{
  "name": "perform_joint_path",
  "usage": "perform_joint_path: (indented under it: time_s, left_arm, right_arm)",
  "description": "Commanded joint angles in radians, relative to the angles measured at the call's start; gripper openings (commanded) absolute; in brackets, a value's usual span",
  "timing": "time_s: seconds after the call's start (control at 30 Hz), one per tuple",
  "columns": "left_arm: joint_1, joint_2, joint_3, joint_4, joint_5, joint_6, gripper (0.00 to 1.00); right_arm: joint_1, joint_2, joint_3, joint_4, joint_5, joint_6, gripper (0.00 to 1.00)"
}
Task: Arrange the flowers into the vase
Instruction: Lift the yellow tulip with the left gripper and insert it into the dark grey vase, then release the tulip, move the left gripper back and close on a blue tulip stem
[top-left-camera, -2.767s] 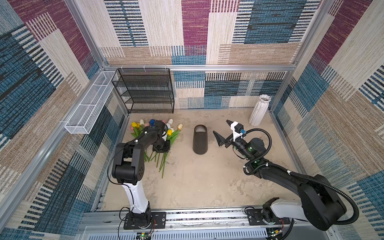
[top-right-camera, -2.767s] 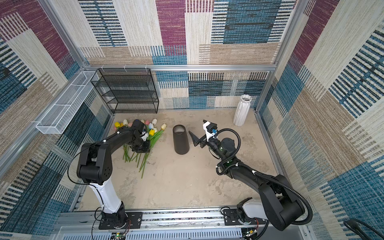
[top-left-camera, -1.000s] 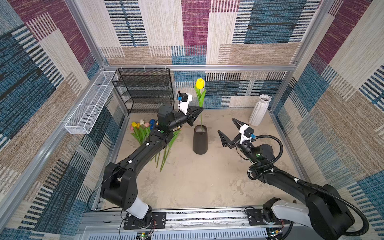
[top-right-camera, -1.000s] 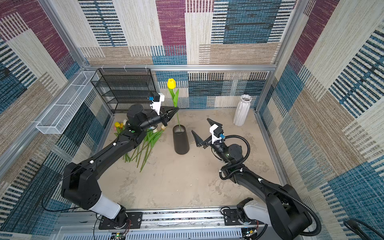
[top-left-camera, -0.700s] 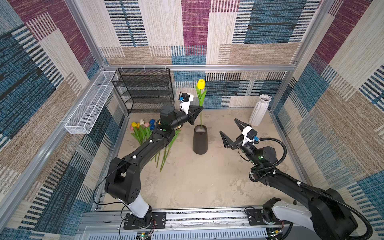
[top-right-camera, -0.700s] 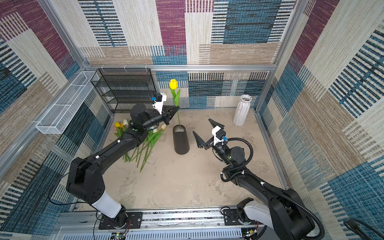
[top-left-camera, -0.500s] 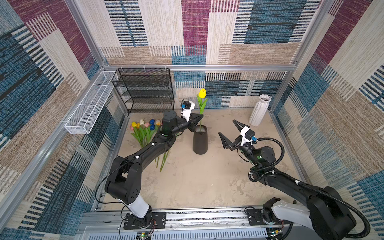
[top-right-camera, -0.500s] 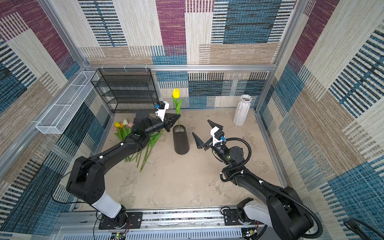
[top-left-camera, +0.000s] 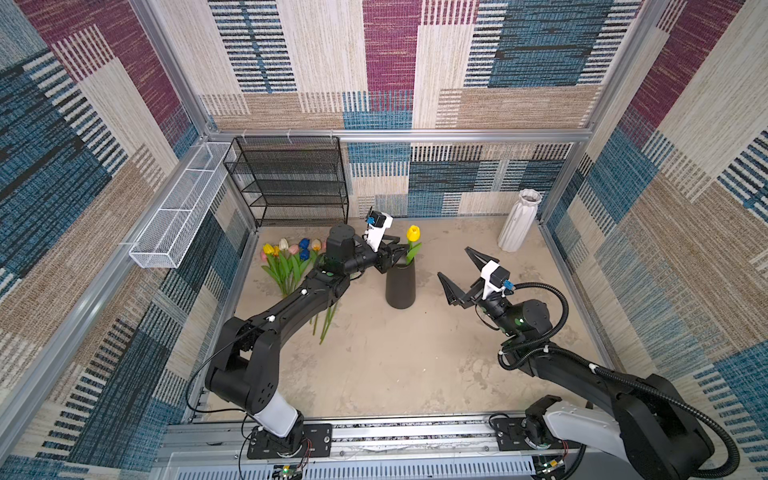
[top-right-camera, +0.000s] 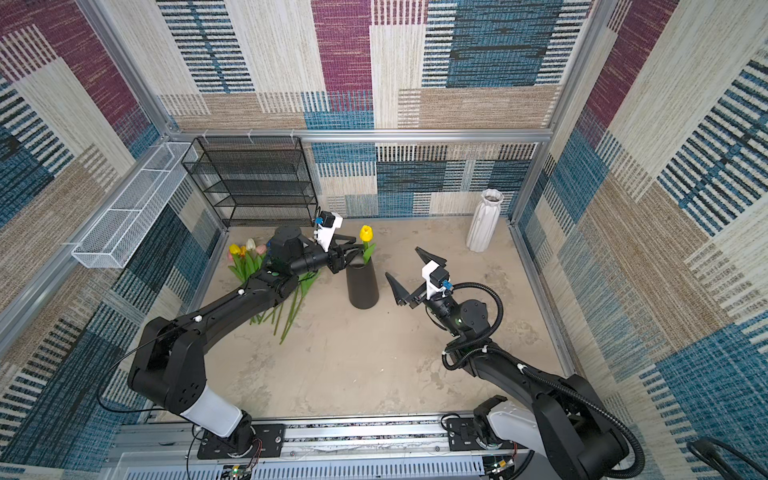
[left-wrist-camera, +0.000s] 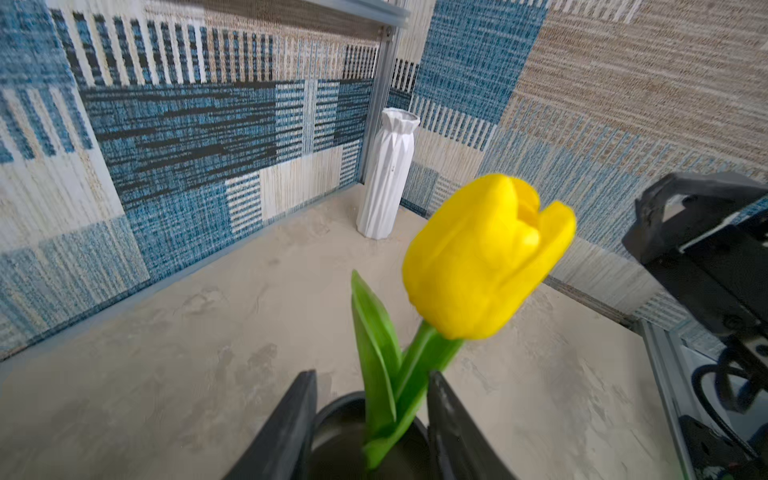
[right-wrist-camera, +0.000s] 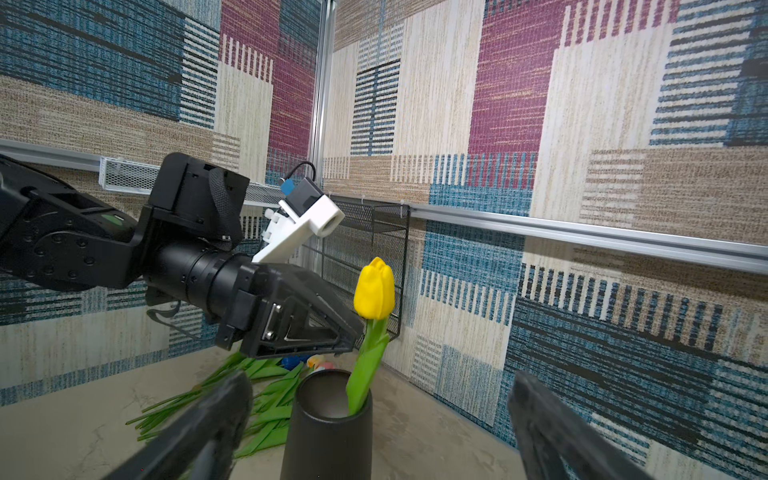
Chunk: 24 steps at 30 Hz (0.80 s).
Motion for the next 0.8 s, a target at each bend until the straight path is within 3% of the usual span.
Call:
perform_joint_path:
  time_s: [0.0, 0.07, 0.17, 0.27, 0.37, 0.5, 0.6, 0.77]
  left_arm:
    - [0.003, -0.065, -0.024, -0.129, -0.040, 0.043, 0.55]
    - [0.007, -0.135, -0.064, -0.158, -0.066, 0.041, 0.60]
    - [0.016, -0.261, -0.127, -0.194, -0.124, 0.032, 0.77]
    - [0.062, -0.371, -0.169, -0.273, -0.223, 0.012, 0.75]
    - [0.159, -0.420, -0.174, -0.420, -0.406, -0.055, 0.73]
    - [0.328, -0.365, -0.152, -0.643, -0.583, -0.137, 0.64]
    - [0.423, -0.287, -0.146, -0.718, -0.610, -0.119, 0.61]
    - [0.501, -0.154, -0.112, -0.772, -0.637, -0.070, 0.57]
  right_arm:
    - [0.002, -0.005, 0.003, 0.013, 0.005, 0.003, 1.00]
    - [0.002, -0.005, 0.006, -0.001, -0.003, 0.017, 1.00]
    - [0.002, -0.017, 0.001, -0.029, 0.002, 0.055, 1.00]
    - [0.003, -0.042, -0.013, -0.063, -0.002, 0.086, 1.00]
    - [0.003, -0.065, -0.032, -0.090, 0.001, 0.113, 1.00]
    - [0.006, -0.057, -0.083, -0.053, -0.004, 0.113, 0.99]
    - [0.016, -0.027, -0.127, 0.017, -0.009, 0.113, 0.98]
    - [0.042, -0.002, -0.166, 0.055, -0.022, 0.134, 0.96]
